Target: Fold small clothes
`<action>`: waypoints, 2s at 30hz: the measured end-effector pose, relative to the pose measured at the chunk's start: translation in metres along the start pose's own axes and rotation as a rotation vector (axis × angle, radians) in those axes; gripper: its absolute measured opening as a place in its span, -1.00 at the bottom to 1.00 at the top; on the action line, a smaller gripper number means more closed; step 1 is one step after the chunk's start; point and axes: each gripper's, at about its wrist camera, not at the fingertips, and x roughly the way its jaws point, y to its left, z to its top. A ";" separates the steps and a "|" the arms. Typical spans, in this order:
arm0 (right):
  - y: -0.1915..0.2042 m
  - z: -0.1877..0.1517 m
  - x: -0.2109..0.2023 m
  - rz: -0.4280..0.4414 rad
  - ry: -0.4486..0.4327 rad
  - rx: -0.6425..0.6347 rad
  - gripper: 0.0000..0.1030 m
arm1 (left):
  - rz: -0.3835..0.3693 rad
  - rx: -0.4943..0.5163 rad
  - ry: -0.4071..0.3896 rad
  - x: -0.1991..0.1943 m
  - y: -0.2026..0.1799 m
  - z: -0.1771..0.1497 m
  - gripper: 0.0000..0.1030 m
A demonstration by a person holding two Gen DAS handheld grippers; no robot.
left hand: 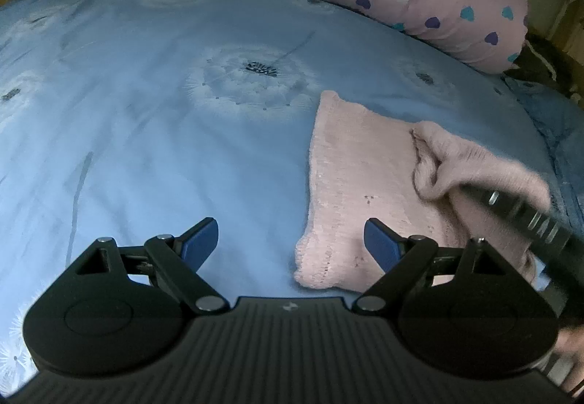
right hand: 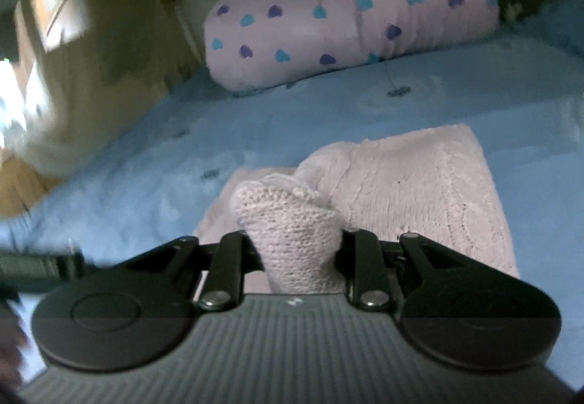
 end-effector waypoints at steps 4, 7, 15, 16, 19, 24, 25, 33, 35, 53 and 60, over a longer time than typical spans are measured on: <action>-0.010 0.024 -0.001 0.022 -0.034 0.169 -0.49 | -0.005 0.001 -0.005 -0.001 0.001 -0.001 0.75; -0.001 0.052 -0.002 0.004 -0.105 0.188 -0.49 | 0.003 -0.025 -0.012 -0.002 0.008 0.001 0.75; 0.040 0.056 0.009 0.020 -0.093 0.008 -0.49 | 0.015 -0.130 -0.034 -0.006 0.039 0.010 0.75; 0.042 0.047 0.012 0.014 -0.063 -0.013 -0.49 | 0.016 -0.131 -0.035 -0.007 0.041 0.011 0.75; 0.045 0.014 0.020 -0.012 0.026 -0.048 -0.49 | -0.007 -0.136 -0.045 -0.009 0.045 0.011 0.75; 0.053 -0.024 0.018 -0.072 0.060 -0.217 -0.46 | -0.086 -0.144 -0.046 -0.011 0.039 0.009 0.75; 0.055 -0.028 0.014 -0.074 0.053 -0.246 -0.45 | -0.102 -0.140 -0.042 -0.011 0.035 0.008 0.75; 0.041 -0.021 -0.010 0.039 0.091 -0.150 0.03 | -0.118 -0.079 -0.050 -0.005 0.012 0.001 0.75; 0.034 -0.018 -0.026 0.063 0.093 -0.136 0.04 | -0.123 -0.084 -0.067 -0.004 0.009 0.001 0.75; -0.046 -0.031 -0.072 -0.193 0.165 0.009 0.05 | -0.120 0.068 -0.215 0.021 -0.061 0.008 0.77; -0.043 -0.021 -0.091 -0.127 0.117 0.072 0.05 | -0.086 0.206 -0.170 0.061 -0.089 0.020 0.77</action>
